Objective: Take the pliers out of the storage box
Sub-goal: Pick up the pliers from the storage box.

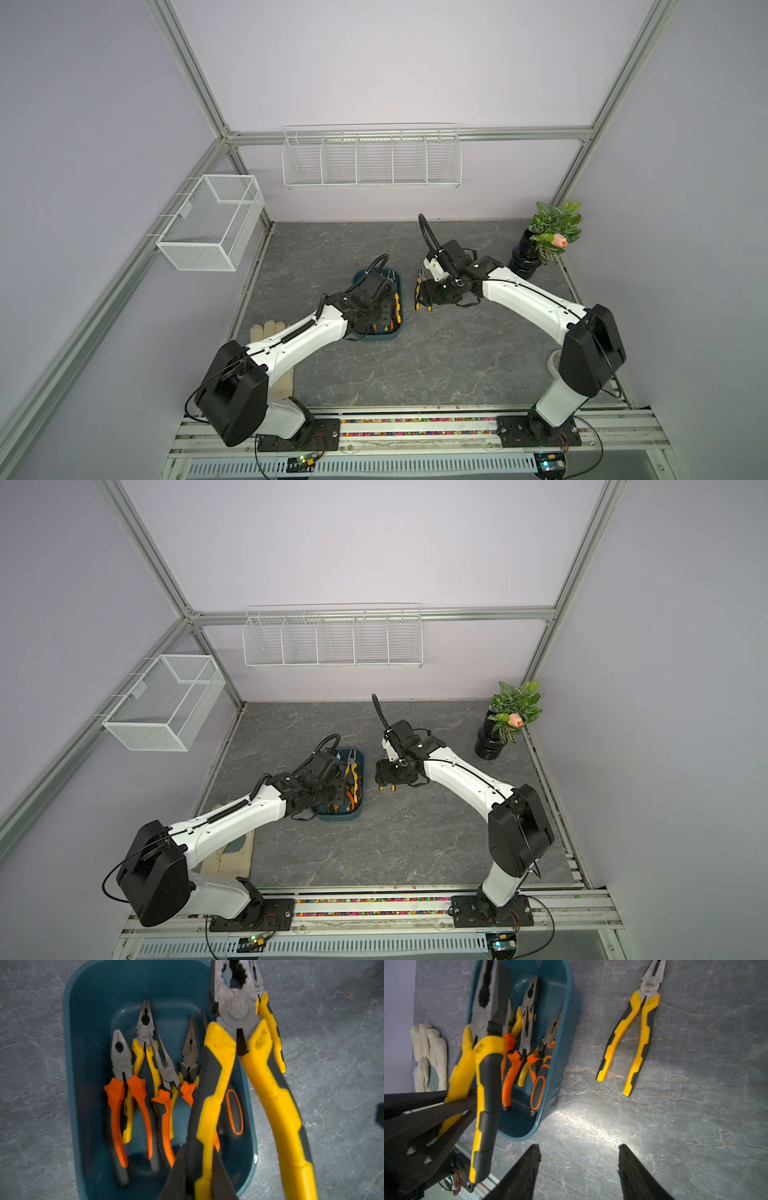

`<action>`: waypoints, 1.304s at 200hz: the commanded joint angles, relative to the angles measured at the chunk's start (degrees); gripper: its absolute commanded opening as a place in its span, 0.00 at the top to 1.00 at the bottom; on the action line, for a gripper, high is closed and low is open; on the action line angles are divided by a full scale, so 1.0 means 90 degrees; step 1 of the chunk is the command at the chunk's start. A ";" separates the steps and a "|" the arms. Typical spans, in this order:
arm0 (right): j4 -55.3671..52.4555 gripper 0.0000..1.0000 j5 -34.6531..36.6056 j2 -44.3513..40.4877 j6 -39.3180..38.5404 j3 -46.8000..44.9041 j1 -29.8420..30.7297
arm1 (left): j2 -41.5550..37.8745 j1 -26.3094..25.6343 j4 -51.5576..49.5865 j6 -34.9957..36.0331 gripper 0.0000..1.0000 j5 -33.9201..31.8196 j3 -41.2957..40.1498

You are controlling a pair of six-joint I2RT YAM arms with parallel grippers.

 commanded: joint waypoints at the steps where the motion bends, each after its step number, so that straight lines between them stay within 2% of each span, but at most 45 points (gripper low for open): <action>1: -0.0137 0.38 -0.0144 -0.0103 0.0126 0.0022 0.0089 | 0.0043 -0.0024 0.0378 -0.0034 1.00 -0.0075 0.0340; 106: 0.0011 0.38 -0.0118 0.0625 0.0350 0.0286 0.0565 | 0.0283 -0.0165 0.0442 -0.0171 1.00 -0.0029 0.0553; 168: 0.0363 0.38 -0.0486 0.0779 0.0565 0.0296 0.0687 | 0.0328 -0.0200 0.0543 -0.0224 1.00 0.0020 0.0505; 191: 0.0024 0.38 0.0009 0.0717 0.0465 0.0382 0.0686 | 0.0329 -0.0195 0.0530 -0.0216 1.00 -0.0018 0.0477; 215: -0.0735 0.38 0.1519 0.0520 0.0178 0.0617 0.0667 | 0.0331 -0.0200 0.0356 -0.0124 1.00 -0.0221 0.0478; 225: -0.0912 0.38 0.1867 0.0426 0.0118 0.0690 0.0596 | 0.0302 -0.0200 0.0319 -0.0093 1.00 -0.0284 0.0446; 242: -0.0955 0.38 0.1876 0.0311 0.0098 0.0766 0.0384 | 0.0202 -0.0209 0.0353 -0.0079 1.00 -0.0305 0.0328; 261: -0.0814 0.38 0.1438 0.0366 0.0113 0.0921 0.0177 | 0.0092 -0.0262 0.0458 -0.0041 1.00 -0.0244 0.0222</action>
